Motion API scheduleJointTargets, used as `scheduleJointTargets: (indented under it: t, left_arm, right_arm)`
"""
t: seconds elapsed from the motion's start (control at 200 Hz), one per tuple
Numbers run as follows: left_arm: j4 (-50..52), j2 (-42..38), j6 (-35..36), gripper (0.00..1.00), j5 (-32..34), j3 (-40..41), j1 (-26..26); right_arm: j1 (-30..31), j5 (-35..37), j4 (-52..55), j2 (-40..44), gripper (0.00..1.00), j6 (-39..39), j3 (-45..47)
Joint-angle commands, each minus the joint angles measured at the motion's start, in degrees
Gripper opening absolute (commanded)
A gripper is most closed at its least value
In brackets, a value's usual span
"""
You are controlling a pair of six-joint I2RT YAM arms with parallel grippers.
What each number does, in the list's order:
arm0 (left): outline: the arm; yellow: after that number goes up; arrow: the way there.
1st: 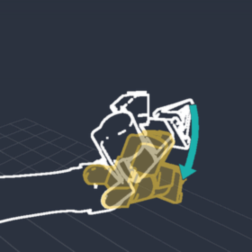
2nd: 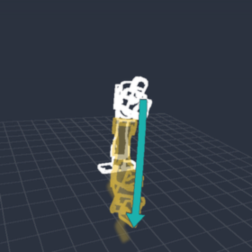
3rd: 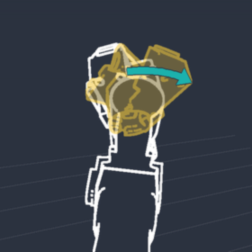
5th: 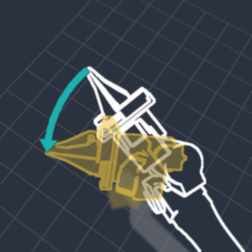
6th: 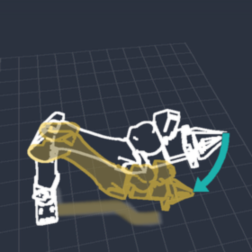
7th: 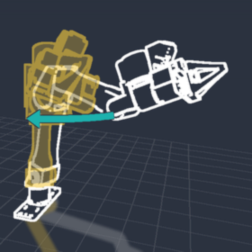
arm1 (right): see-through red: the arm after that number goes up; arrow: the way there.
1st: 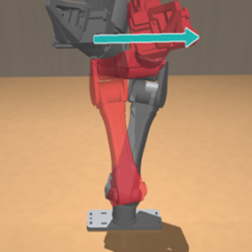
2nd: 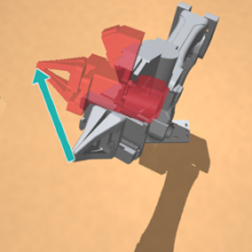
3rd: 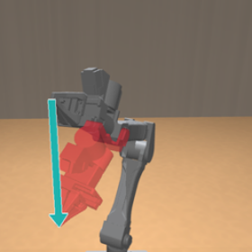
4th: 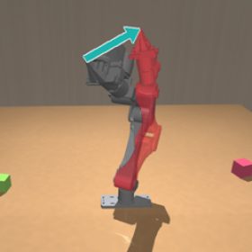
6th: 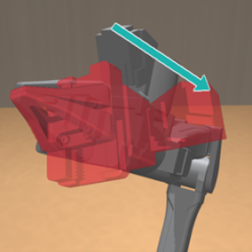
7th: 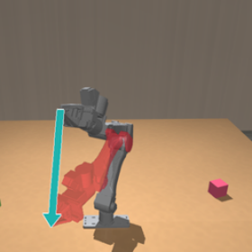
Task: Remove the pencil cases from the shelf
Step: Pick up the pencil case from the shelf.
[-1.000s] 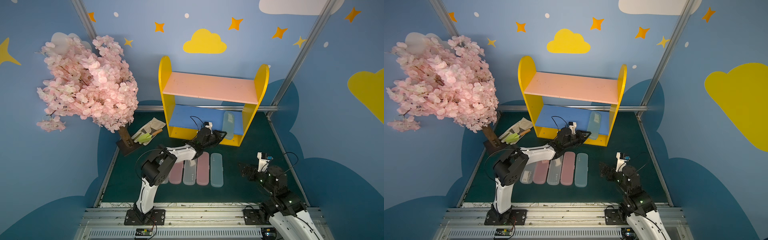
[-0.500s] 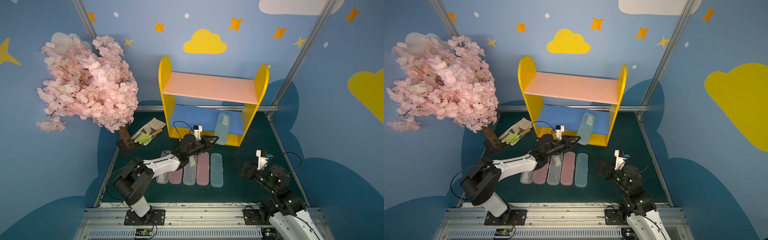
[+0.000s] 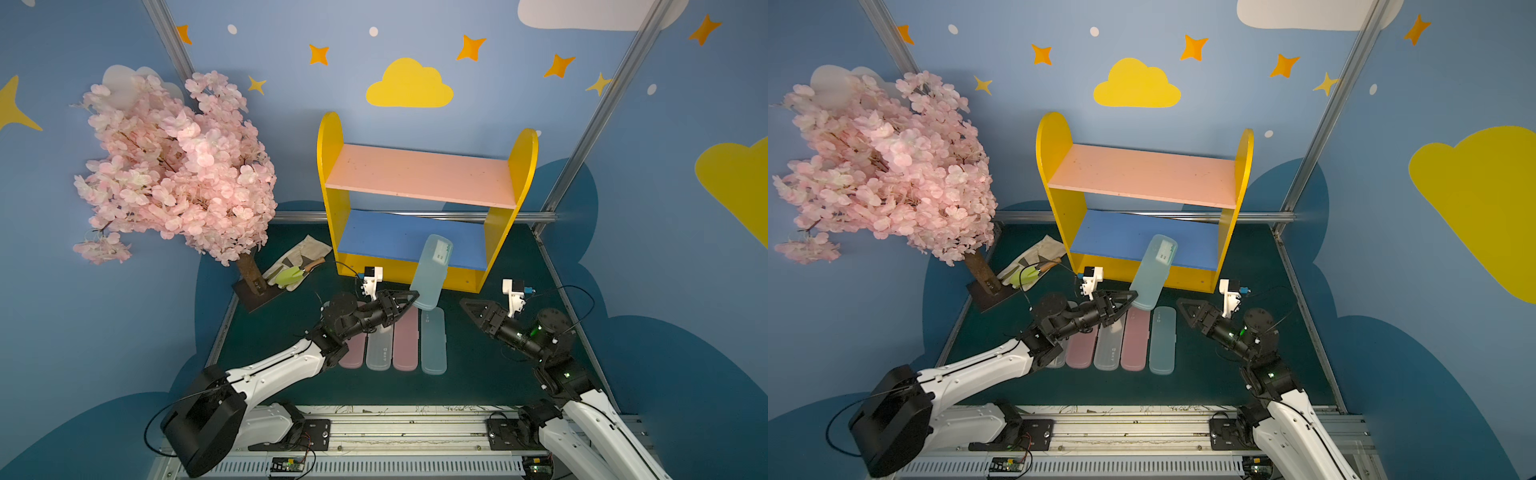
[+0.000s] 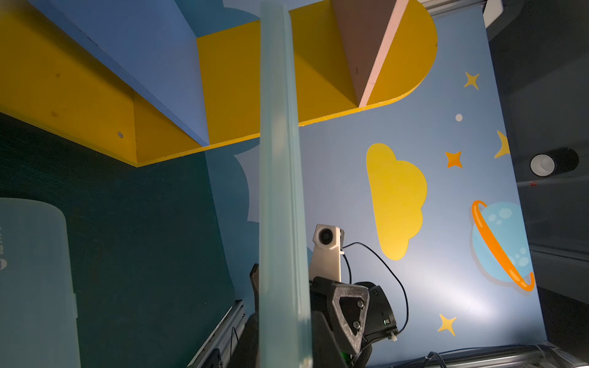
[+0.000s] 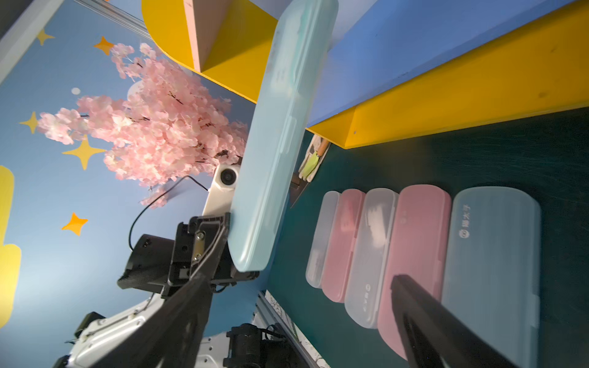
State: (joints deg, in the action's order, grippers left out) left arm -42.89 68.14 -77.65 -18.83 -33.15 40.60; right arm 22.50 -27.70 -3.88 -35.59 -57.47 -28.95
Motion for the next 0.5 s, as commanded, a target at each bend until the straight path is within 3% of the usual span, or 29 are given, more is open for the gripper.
scheduleJointTargets:
  t: [0.0,0.21,0.496]
  left_arm:
    - [2.7,-5.4,2.0,0.05,0.3,0.7,-0.2]
    - [8.4,-12.2,3.8,0.03,0.7,1.2,-0.1]
    - [8.7,-13.6,3.1,0.03,-0.2,0.4,0.4]
  right_arm:
    - [1.1,-2.0,-7.5,-2.3,0.9,-3.6,-2.5]
    - [5.2,-1.9,-13.0,-8.7,0.85,-3.4,-6.7]
    - [10.1,-1.5,-15.7,-16.6,0.79,-3.1,-13.6]
